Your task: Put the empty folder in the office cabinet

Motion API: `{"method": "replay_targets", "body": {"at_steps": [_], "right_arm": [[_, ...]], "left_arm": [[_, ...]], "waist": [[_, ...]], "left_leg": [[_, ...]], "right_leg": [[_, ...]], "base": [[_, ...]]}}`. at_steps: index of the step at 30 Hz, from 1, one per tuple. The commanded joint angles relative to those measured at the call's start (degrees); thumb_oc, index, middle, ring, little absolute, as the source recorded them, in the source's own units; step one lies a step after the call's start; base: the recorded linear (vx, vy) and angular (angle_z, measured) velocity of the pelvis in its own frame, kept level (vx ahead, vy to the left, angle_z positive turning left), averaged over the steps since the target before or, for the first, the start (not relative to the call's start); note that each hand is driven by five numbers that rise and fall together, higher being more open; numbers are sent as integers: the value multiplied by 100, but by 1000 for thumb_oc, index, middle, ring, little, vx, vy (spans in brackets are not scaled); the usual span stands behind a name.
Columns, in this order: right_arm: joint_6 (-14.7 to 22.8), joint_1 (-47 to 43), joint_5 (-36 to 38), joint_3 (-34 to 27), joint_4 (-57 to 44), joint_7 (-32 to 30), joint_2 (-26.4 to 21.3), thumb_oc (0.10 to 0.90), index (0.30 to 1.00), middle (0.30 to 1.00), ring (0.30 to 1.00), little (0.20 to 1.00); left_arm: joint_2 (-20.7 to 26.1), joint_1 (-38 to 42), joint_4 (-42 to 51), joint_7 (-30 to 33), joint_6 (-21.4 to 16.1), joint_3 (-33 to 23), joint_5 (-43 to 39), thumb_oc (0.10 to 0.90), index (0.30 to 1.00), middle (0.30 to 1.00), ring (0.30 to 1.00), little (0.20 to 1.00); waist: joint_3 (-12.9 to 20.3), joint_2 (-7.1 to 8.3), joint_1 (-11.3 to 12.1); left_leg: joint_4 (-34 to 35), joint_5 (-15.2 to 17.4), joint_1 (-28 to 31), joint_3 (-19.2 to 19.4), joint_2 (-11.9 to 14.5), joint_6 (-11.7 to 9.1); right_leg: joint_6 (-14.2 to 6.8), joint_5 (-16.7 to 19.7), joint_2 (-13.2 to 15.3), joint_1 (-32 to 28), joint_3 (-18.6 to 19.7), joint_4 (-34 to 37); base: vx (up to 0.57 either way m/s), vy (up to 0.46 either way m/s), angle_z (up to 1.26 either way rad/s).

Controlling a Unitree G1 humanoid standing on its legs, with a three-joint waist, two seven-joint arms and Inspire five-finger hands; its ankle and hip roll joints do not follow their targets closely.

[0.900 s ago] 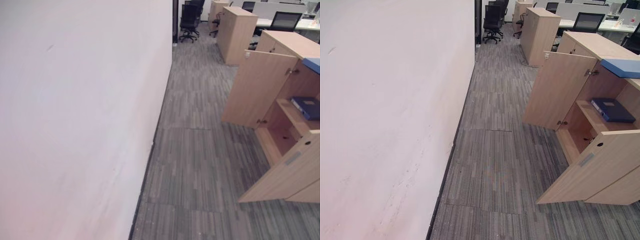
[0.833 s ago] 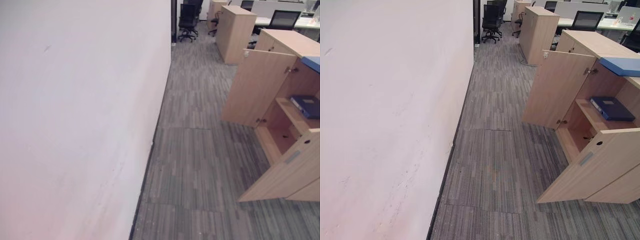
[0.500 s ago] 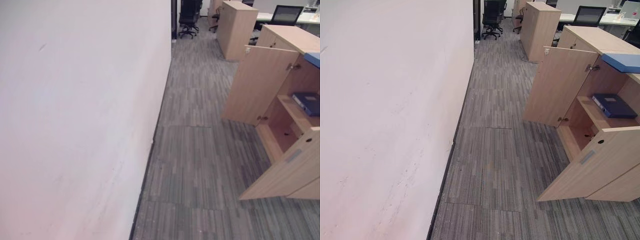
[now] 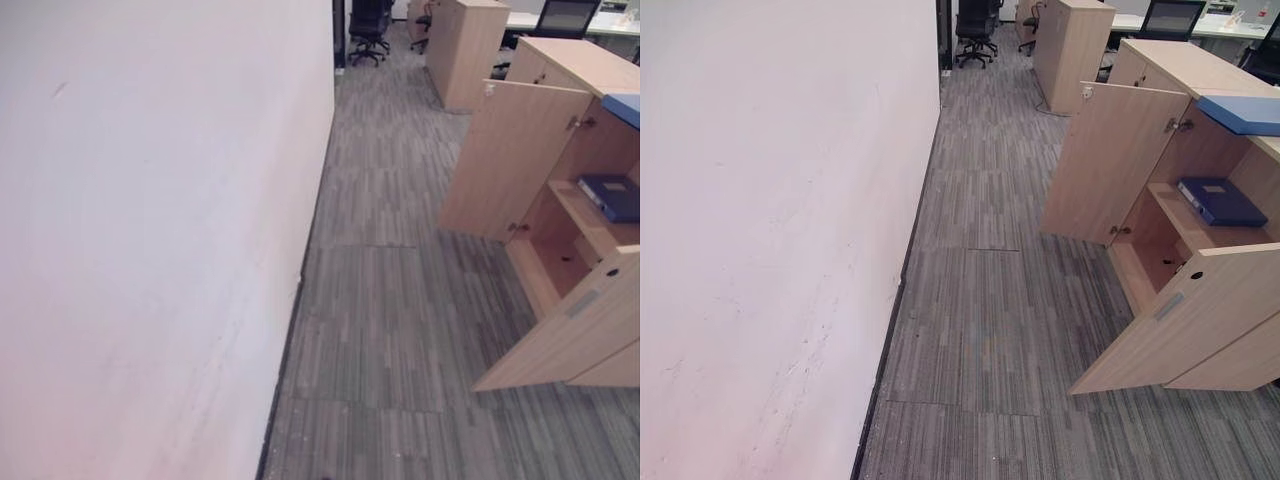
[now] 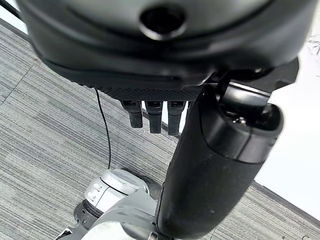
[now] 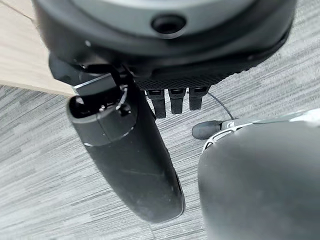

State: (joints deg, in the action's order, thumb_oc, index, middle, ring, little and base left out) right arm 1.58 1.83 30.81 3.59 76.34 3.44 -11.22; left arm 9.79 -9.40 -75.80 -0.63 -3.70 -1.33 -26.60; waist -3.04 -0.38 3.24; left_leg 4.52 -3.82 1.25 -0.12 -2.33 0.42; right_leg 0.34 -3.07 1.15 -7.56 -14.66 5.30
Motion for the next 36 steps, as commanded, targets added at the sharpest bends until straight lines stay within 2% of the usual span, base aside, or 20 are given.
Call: {"method": "replay_targets", "body": {"at_steps": [1,9,12,15,25,36], "right_arm": [[193,-238,-192,96,-127,-135,-187,800,900,900,900,900],[117,-236,-226,180,-118,-141,-130,800,900,900,900,900],[-5,-321,-770,409,39,-215,-168,800,900,900,900,900],[-35,-325,-878,522,38,-130,-181,800,900,900,900,900],[-137,-380,-737,473,96,50,-245,800,900,900,900,900],[-218,-379,-725,479,94,120,-303,800,900,900,900,900]], "left_arm": [[-61,291,-285,-67,-69,31,25,800,900,900,900,900],[-14,316,-330,11,-73,4,102,800,900,900,900,900],[30,335,-293,46,-60,44,180,800,900,900,900,900],[81,355,-304,32,-69,79,296,800,900,900,900,900],[125,393,-312,-110,-9,64,225,800,900,900,900,900],[197,466,-350,-104,39,73,291,800,900,900,900,900]], "waist": [[48,124,64],[13,117,66],[-8,132,125],[-1,151,158],[-59,164,181],[-254,149,178]], "left_leg": [[48,729,487,-394,204,-279],[48,757,525,-392,184,-257],[48,760,514,-425,161,-246],[48,763,519,-447,151,-246],[48,745,469,-516,147,-251],[48,725,369,-550,188,-203]], "right_leg": [[-640,361,430,177,-149,-30],[-642,353,453,141,-147,-30],[-641,357,471,133,-179,-30],[-642,350,482,113,-203,-30],[-643,349,516,97,-259,-30],[-551,277,496,198,-299,-113]], "base": [[0,0,0],[8,0,0],[0,0,0],[0,0,0],[1,-4,0],[36,-42,1]]}}
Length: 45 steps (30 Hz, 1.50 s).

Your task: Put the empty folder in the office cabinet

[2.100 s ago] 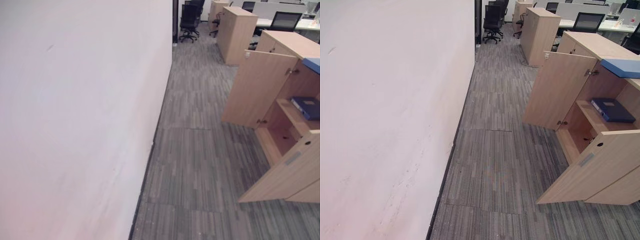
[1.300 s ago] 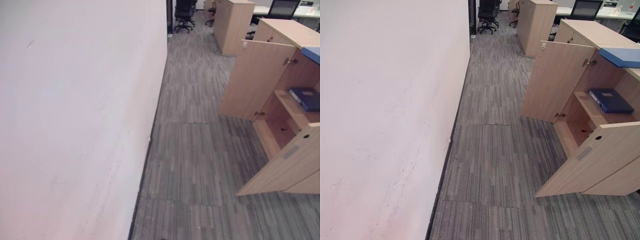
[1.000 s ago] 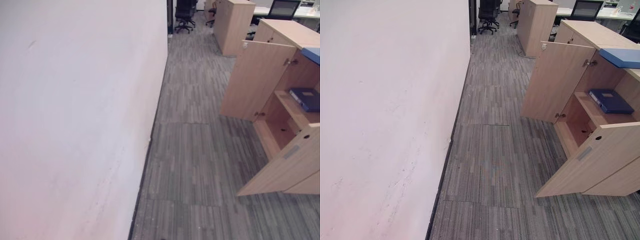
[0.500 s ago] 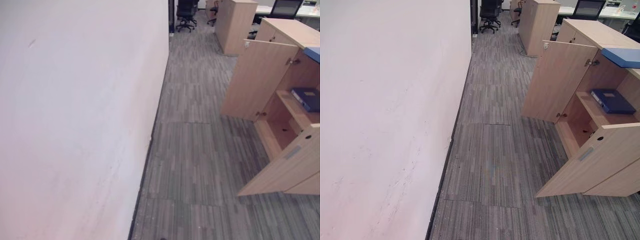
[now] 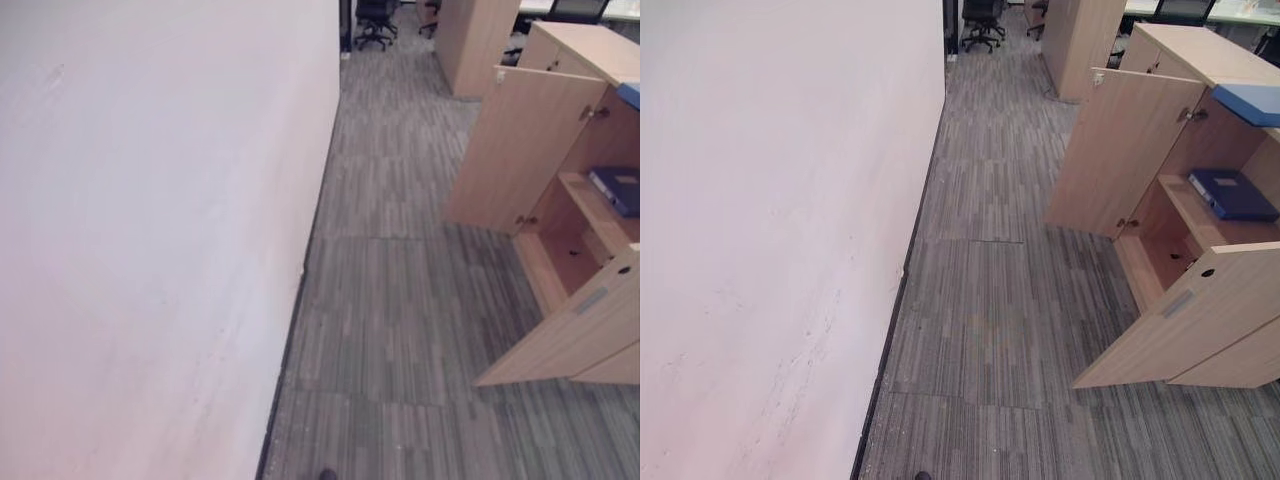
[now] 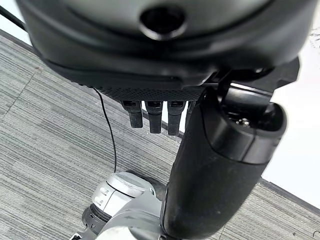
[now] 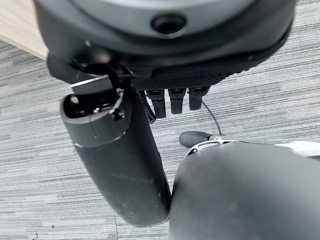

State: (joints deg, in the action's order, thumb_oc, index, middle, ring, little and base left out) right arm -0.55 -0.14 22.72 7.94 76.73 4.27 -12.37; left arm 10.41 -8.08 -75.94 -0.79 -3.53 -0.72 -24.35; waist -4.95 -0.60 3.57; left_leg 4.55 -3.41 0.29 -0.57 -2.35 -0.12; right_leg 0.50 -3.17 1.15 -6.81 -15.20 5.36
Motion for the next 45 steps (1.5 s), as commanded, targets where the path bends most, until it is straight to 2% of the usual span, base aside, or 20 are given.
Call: {"method": "replay_targets", "body": {"at_steps": [1,4,7,9,10,12,13,15,17,18,19,21,22,28,30,37,40,42,43,45], "right_arm": [[-5,-182,84,43,55,37,-188,800,900,900,900,900],[-17,-227,59,38,68,28,-228,800,900,900,900,900],[-20,-272,19,80,85,32,-255,800,900,900,900,900],[-26,-289,-3,91,96,32,-281,800,900,900,900,900],[-17,-321,11,87,70,3,-340,800,900,900,900,900],[-12,-324,14,85,52,6,-355,800,900,900,900,900],[-16,-338,-31,95,66,8,-348,800,900,900,900,900],[-12,-358,-57,105,64,5,-352,800,900,900,900,900],[-14,-377,-75,113,70,3,-363,800,900,900,900,900],[-14,-377,-76,113,70,3,-363,800,900,900,900,900],[-4,-376,-86,108,91,-14,-372,800,900,900,900,900],[-6,-336,-149,109,122,5,-375,800,900,900,900,900],[-13,-332,-219,80,154,29,-358,800,900,900,900,900],[-30,-405,-248,73,139,32,-346,800,900,900,900,900],[-22,-578,-255,129,108,4,-354,800,900,900,900,900],[-9,-871,-227,191,-38,-30,-332,800,900,900,900,900],[8,-933,-205,138,-80,-28,-337,800,900,900,900,900],[13,-930,-218,139,-138,-14,-336,800,900,900,900,900],[17,-924,-201,153,-163,-22,-316,800,900,900,900,900],[42,-900,-176,185,-205,-46,-266,800,900,900,900,900]], "left_arm": [[136,333,-336,-88,22,11,66,800,900,900,900,900],[153,358,-319,-90,33,1,23,800,900,900,900,900],[162,392,-262,-98,26,17,-50,800,900,900,900,900],[155,392,-243,-122,37,11,-25,800,900,900,900,900],[133,397,-208,-133,33,40,-24,800,900,900,900,900],[125,390,-211,-141,36,60,-28,800,900,900,900,900],[127,373,-244,-155,41,35,-23,800,900,900,900,900],[133,360,-242,-163,44,33,-24,800,900,900,900,900],[143,347,-243,-148,19,70,-51,800,900,900,900,900],[143,347,-243,-148,19,71,-52,800,900,900,900,900],[161,347,-249,-126,-12,119,-50,800,900,900,900,900],[146,313,-304,-157,-8,130,14,800,900,900,900,900],[143,277,-341,-153,13,91,76,800,900,900,900,900],[206,311,-363,-136,13,74,145,800,900,900,900,900],[294,391,-290,-110,-10,87,140,800,900,900,900,900],[352,468,-262,-79,-33,127,167,800,900,900,900,900],[349,427,-289,-89,-19,101,215,800,900,900,900,900],[350,345,-305,-118,14,67,261,800,900,900,900,900],[372,313,-310,-130,42,53,305,800,900,900,900,900],[416,223,-312,-133,60,17,301,800,900,900,900,900]], "waist": [[-63,171,146],[-133,182,155],[-240,234,194],[-314,255,236],[-424,205,306],[-420,203,326],[-376,261,349],[-394,291,368],[-401,279,393],[-407,282,400],[-423,243,452],[-352,143,501],[-263,78,515],[-169,91,494],[-237,128,565],[-329,162,644],[-300,137,733],[-300,45,812],[-302,-14,831],[-338,-84,905]], "left_leg": [[45,685,465,-504,191,-149],[-477,885,177,-410,135,-112],[-1552,1054,-362,-227,-5,-213],[-2331,910,-676,-180,-41,-319],[-2859,484,-1030,-372,-148,-405],[-2856,408,-1260,-479,-209,-441],[-2485,577,-1473,-471,-113,-395],[-2323,627,-1545,-406,-17,-370],[-1916,312,-1774,-381,282,-445],[-1900,306,-1758,-374,283,-447],[-1639,-131,-2003,-420,584,-569],[-1172,-192,-1810,-449,720,-557],[-834,-200,-1524,-494,701,-523],[-832,-20,-1392,-226,547,-399],[-1099,249,-1616,-92,327,-212],[-1501,547,-2046,10,29,6],[-1468,654,-2003,75,-186,182],[-1276,670,-1731,99,-323,329],[-1140,668,-1567,103,-314,379],[-854,790,-1135,99,-257,403]], "right_leg": [[-568,285,496,126,-244,-122],[-493,160,536,285,-174,-337],[-400,54,563,352,-124,-430],[-325,-14,533,265,-123,-386],[-278,-88,503,200,-64,-383],[-284,-111,503,195,-43,-393],[-362,-152,570,151,-9,-367],[-399,-177,613,101,19,-363],[-469,-223,653,-6,72,-338],[-467,-224,656,-10,79,-339],[-508,-266,657,-110,184,-315],[-572,-282,625,-208,284,-266],[-656,-217,684,-238,323,-237],[-823,-75,971,-76,373,-233],[-932,80,1224,214,424,-331],[-1093,379,1588,573,383,-478],[-1252,832,2022,767,253,-891],[-1194,1405,2483,933,93,-1555],[-1115,1608,2653,1000,-22,-1885],[-1185,1838,2919,1096,-295,-2483]], "base": [[58,-50,-1],[11,-55,-1],[-27,-86,-6],[31,-68,-5],[44,-26,-7],[111,16,-21],[167,26,-15],[159,46,-7],[145,68,-10],[158,99,-23],[169,118,-25],[257,194,-35],[207,170,-70],[128,158,-45],[66,190,-11],[18,138,-8],[86,199,-6],[126,240,1],[203,187,6],[229,149,19]]}}
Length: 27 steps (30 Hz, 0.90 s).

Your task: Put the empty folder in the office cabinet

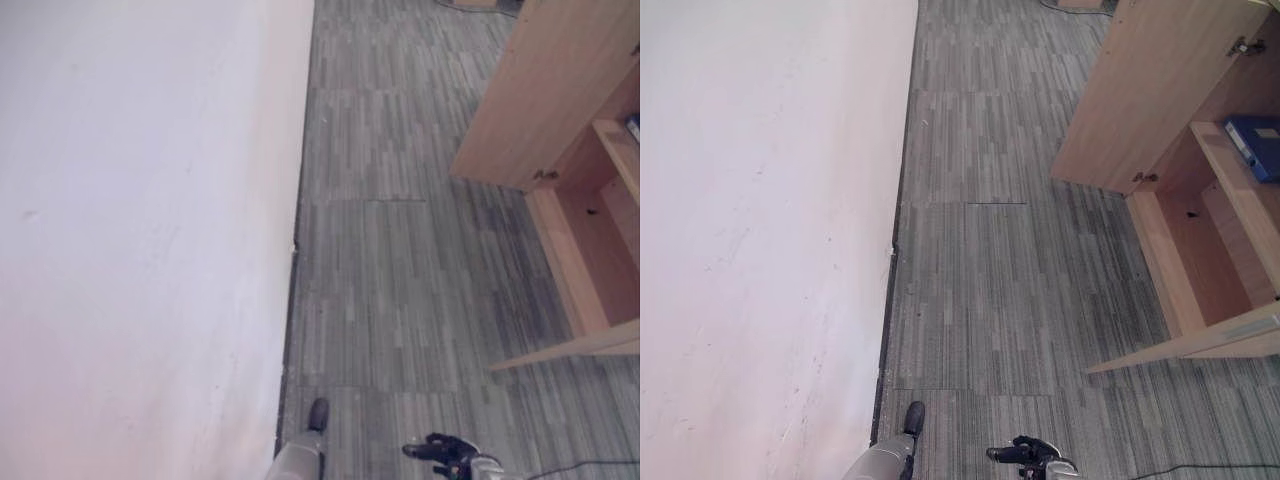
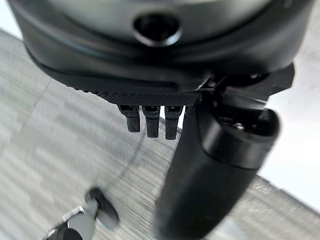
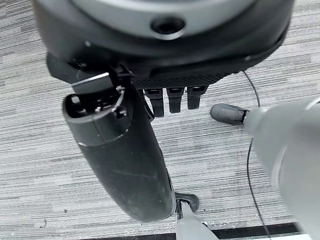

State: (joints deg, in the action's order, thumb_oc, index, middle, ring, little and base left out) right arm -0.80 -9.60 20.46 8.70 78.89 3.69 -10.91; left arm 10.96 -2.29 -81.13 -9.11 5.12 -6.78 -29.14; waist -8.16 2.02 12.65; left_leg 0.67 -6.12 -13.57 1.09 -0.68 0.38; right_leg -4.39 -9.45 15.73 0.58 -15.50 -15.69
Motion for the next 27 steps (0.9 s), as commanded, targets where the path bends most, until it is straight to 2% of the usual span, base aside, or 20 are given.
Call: {"method": "replay_targets", "body": {"at_steps": [1,2,3,4,5,6,7,8,9,10,11,12,13,15,17,19,23,26,27], "right_arm": [[68,40,54,136,-434,1,-392,800,900,900,900,900],[68,39,54,137,-434,0,-391,800,900,900,900,900],[70,32,56,167,-434,-9,-387,800,900,900,900,900],[69,-62,55,185,-464,-59,-424,800,900,900,900,900],[69,-67,55,186,-463,-60,-426,800,900,900,900,900],[66,-158,133,148,-473,-107,-475,800,900,900,900,900],[65,-163,135,150,-471,-107,-478,800,900,900,900,900],[76,-176,184,120,-455,-138,-513,800,900,900,900,900],[76,-177,186,123,-454,-138,-514,800,900,900,900,900],[84,-121,208,126,-442,-120,-535,800,900,900,900,900],[93,-60,242,90,-421,-119,-541,800,900,900,900,900],[94,-57,243,90,-422,-119,-538,800,900,900,900,900],[111,69,219,106,-376,-113,-545,800,900,900,900,900],[100,153,187,95,-331,-107,-562,800,900,900,900,900],[94,309,136,58,-254,-122,-598,800,900,900,900,900],[86,389,128,91,-304,-126,-595,800,900,900,900,900],[87,411,95,124,-319,-144,-598,800,900,900,900,900],[89,424,55,191,-346,-149,-557,800,900,900,900,900],[90,441,22,224,-354,-150,-536,800,900,900,900,900]], "left_arm": [[382,-372,221,703,-785,608,783,800,900,900,900,900],[383,-373,222,703,-783,606,784,800,900,900,900,900],[402,-364,255,710,-787,610,768,800,900,900,900,900],[436,-327,308,720,-790,626,712,800,900,900,900,900],[433,-323,308,720,-789,625,713,800,900,900,900,900],[426,-309,326,752,-795,634,676,800,900,900,900,900],[422,-306,325,753,-795,631,676,800,900,900,900,900],[387,-295,294,764,-789,596,660,800,900,900,900,900],[385,-295,293,764,-789,594,661,800,900,900,900,900],[367,-313,270,768,-797,529,672,800,900,900,900,900],[362,-308,257,744,-785,483,696,800,900,900,900,900],[366,-311,258,743,-785,483,697,800,900,900,900,900],[330,-341,173,793,-782,387,633,800,900,900,900,900],[301,-345,177,815,-794,358,591,800,900,900,900,900],[233,-272,229,858,-838,390,595,800,900,900,900,900],[233,-135,397,932,-889,467,511,800,900,900,900,900],[256,-16,562,992,-919,553,473,800,900,900,900,900],[259,66,628,1059,-957,610,469,800,900,900,900,900],[263,60,624,1090,-964,606,484,800,900,900,900,900]], "waist": [[-55,-349,13],[-65,-348,10],[-131,-366,-9],[-321,-443,-100],[-328,-451,-94],[-535,-501,-232],[-545,-517,-231],[-645,-501,-388],[-650,-516,-390],[-637,-442,-465],[-573,-350,-429],[-581,-356,-438],[-476,-292,-422],[-427,-296,-439],[-368,-334,-495],[-330,-307,-592],[-317,-303,-623],[-265,-291,-653],[-236,-298,-638]], "left_leg": [[-343,1070,426,-34,-426,375],[-329,1064,444,-36,-428,376],[-256,1071,583,-24,-403,378],[-315,1136,758,-59,-331,365],[-321,1148,763,-54,-317,358],[-478,1305,940,-85,-316,348],[-487,1321,950,-86,-296,340],[-549,1519,1243,-186,-368,336],[-553,1533,1253,-189,-350,331],[-548,1696,1505,-289,-411,316],[-567,1819,1567,-367,-455,276],[-571,1825,1579,-378,-444,269],[-694,1994,1622,-394,-395,206],[-745,2057,1652,-488,-336,168],[-770,2121,1732,-587,-170,91],[-582,2041,1826,-681,-8,38],[-427,1860,1913,-798,99,15],[-330,1709,1991,-841,244,-77],[-543,1491,1936,-843,283,-171]], "right_leg": [[-716,2499,1504,428,-403,-494],[-718,2496,1507,418,-404,-497],[-685,2374,1381,578,-451,-556],[-621,1970,1025,1083,-506,-403],[-612,1959,1013,1080,-503,-408],[-648,1844,715,1422,-608,-28],[-640,1838,694,1401,-618,-19],[-690,1855,256,1776,-693,372],[-685,1853,237,1754,-704,386],[-691,1876,-54,1819,-825,719],[-645,1779,-136,1581,-906,1100],[-638,1788,-152,1544,-926,1136],[-512,1685,-176,1443,-1051,1125],[-449,1603,-215,1421,-1000,1079],[-368,1463,-198,1449,-1054,804],[-281,1289,-211,1514,-1025,553],[-212,1145,-262,1573,-955,349],[-122,966,-338,1550,-908,252],[-35,849,-454,1371,-894,340]], "base": [[124,88,33],[116,33,23],[155,-3,13],[156,-8,-23],[197,-40,-45],[103,-37,-86],[271,-47,-76],[177,-25,-48],[377,-77,-1],[309,-152,23],[306,-154,47],[291,-198,94],[276,-161,91],[266,-157,33],[304,-188,11],[222,-153,55],[148,-104,2],[149,-131,4],[141,-136,5]]}}
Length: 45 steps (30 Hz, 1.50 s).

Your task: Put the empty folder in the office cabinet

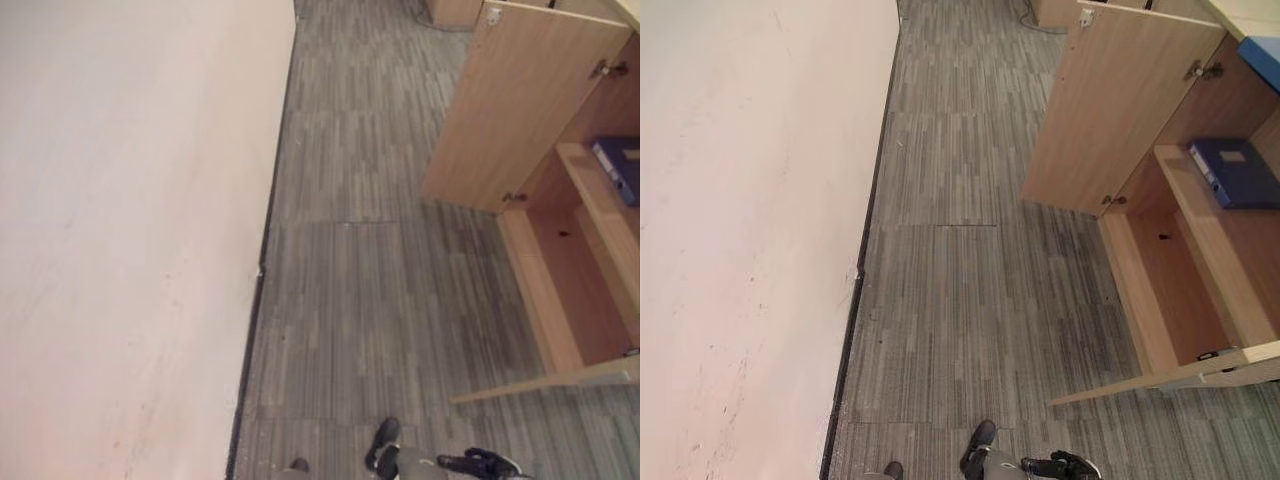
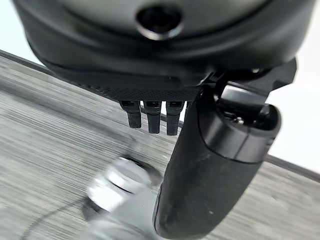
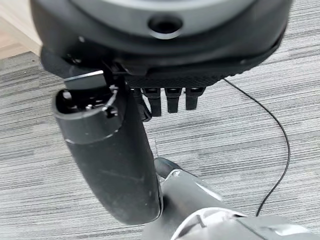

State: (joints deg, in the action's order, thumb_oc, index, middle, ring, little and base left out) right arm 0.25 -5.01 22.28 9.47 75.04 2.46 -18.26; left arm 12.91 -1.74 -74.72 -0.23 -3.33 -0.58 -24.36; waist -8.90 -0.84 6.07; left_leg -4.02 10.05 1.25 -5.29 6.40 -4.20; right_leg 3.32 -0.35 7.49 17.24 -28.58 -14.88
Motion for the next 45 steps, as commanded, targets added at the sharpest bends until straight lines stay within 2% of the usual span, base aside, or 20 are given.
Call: {"method": "replay_targets", "body": {"at_steps": [1,2,5,7,10,12,14,17,19,21,26,31,32,34,36,39,40,42,43,45], "right_arm": [[-15,-18,-160,148,30,-27,199,800,900,900,900,900],[-9,2,-180,187,-7,-16,232,800,900,900,900,900],[4,9,-133,123,-17,-62,195,800,900,900,900,900],[3,20,-112,93,-20,-59,182,800,900,900,900,900],[-8,41,-128,45,-4,-36,173,800,900,900,900,900],[-17,46,-172,39,53,-21,172,800,900,900,900,900],[-36,30,-250,-12,206,-48,179,800,900,900,900,900],[-144,160,-168,-183,468,41,201,800,900,900,900,900],[-186,276,-88,-317,588,127,226,800,900,900,900,900],[-181,318,-38,-441,615,152,260,800,900,900,900,900],[-186,249,-23,-290,371,231,402,800,900,900,900,900],[-183,-34,-169,-110,66,224,398,800,900,900,900,900],[-202,-74,-147,-56,-17,245,427,800,900,900,900,900],[-200,-80,-133,42,-72,268,485,800,900,900,900,900],[-198,-86,-120,105,-89,275,524,800,900,900,900,900],[-178,-175,-34,158,-135,282,586,800,900,900,900,900],[-177,-296,50,152,-149,282,562,800,900,900,900,900],[-162,-356,117,159,-146,278,553,800,900,900,900,900],[-154,-417,196,156,-120,271,535,800,900,900,900,900],[-151,-415,254,107,-91,266,535,800,900,900,900,900]], "left_arm": [[68,4,-17,202,-120,-14,7,800,900,900,900,900],[69,-11,-62,223,-110,-59,41,800,900,900,900,900],[41,-55,-137,230,-85,-97,99,800,900,900,900,900],[24,-90,-181,222,-67,-115,108,800,900,900,900,900],[-27,-255,-338,234,-22,-242,120,800,900,900,900,900],[-17,-344,-402,253,-27,-302,103,800,900,900,900,900],[-14,-364,-399,303,-79,-322,37,800,900,900,900,900],[-27,-408,-441,315,-88,-333,-32,800,900,900,900,900],[-56,-472,-516,273,-66,-341,23,800,900,900,900,900],[-101,-580,-572,225,-23,-367,106,800,900,900,900,900],[0,-495,-571,171,10,-239,355,800,900,900,900,900],[130,-290,-366,210,-10,-96,395,800,900,900,900,900],[144,-335,-337,219,4,-113,384,800,900,900,900,900],[172,-410,-333,190,43,-135,385,800,900,900,900,900],[188,-450,-332,185,61,-162,383,800,900,900,900,900],[185,-533,-330,159,77,-224,374,800,900,900,900,900],[162,-551,-347,155,95,-237,315,800,900,900,900,900],[139,-560,-376,147,103,-257,309,800,900,900,900,900],[113,-564,-430,118,125,-294,338,800,900,900,900,900],[135,-542,-472,106,139,-344,391,800,900,900,900,900]], "waist": [[-164,-13,17],[-167,18,89],[-245,83,239],[-247,115,278],[-201,251,369],[-162,272,454],[-147,196,535],[-88,161,551],[53,32,607],[246,-37,655],[319,194,678],[343,247,766],[365,132,767],[346,73,773],[302,84,780],[157,24,798],[-1,-98,705],[-90,-165,630],[-190,-158,515],[-216,-120,468]], "left_leg": [[-81,-123,454,-209,-421,283],[-785,-511,275,-189,-524,129],[-1822,-867,-335,-162,-741,-24],[-2049,-763,-638,-103,-805,-21],[-1727,-179,-1186,164,-715,125],[-1056,-488,-1389,120,-411,40],[-217,-1484,-1736,-17,212,-131],[522,-1918,-1901,28,860,-317],[823,-2136,-1760,209,1014,-352],[863,-2178,-1556,180,918,-472],[167,-1579,-1561,444,271,-261],[-799,-726,-1972,660,-679,284],[-650,-507,-1604,655,-976,499],[-334,-508,-1124,692,-1167,669],[-121,-525,-869,710,-1220,711],[291,-516,-404,782,-1086,717],[375,-487,-138,804,-999,703],[407,-444,32,820,-961,675],[467,-291,385,826,-957,626],[492,-181,552,830,-925,577]], "right_leg": [[-802,-60,365,-304,408,269],[-697,-166,214,-639,369,474],[-563,-307,205,-1065,298,679],[-566,-347,244,-1169,283,729],[-703,-425,458,-1451,364,809],[-787,-511,542,-1598,484,793],[-887,-531,670,-1731,569,748],[-1037,-742,845,-1972,839,630],[-1091,-655,844,-2100,859,710],[-1200,-532,897,-2367,857,953],[-1454,143,1496,-2320,886,1172],[-1586,952,2381,-2110,743,856],[-1493,1343,2783,-1976,803,130],[-1474,1664,3043,-1874,702,-432],[-1512,1744,3073,-1839,637,-608],[-1541,1523,2704,-1446,261,-563],[-1567,1342,2280,-921,143,-356],[-1582,1265,1995,-664,111,-101],[-1643,1312,1452,-270,-226,507],[-1689,1452,1212,-275,-556,942]], "base": [[182,-208,10],[91,-123,13],[109,-126,0],[108,-62,7],[252,30,16],[225,115,2],[184,179,-24],[400,236,-28],[307,293,-38],[356,324,-44],[215,268,-37],[189,359,0],[295,416,-22],[313,424,1],[291,249,29],[230,47,-11],[164,-24,-57],[212,-35,-73],[358,-125,-77],[292,-178,-53]]}}
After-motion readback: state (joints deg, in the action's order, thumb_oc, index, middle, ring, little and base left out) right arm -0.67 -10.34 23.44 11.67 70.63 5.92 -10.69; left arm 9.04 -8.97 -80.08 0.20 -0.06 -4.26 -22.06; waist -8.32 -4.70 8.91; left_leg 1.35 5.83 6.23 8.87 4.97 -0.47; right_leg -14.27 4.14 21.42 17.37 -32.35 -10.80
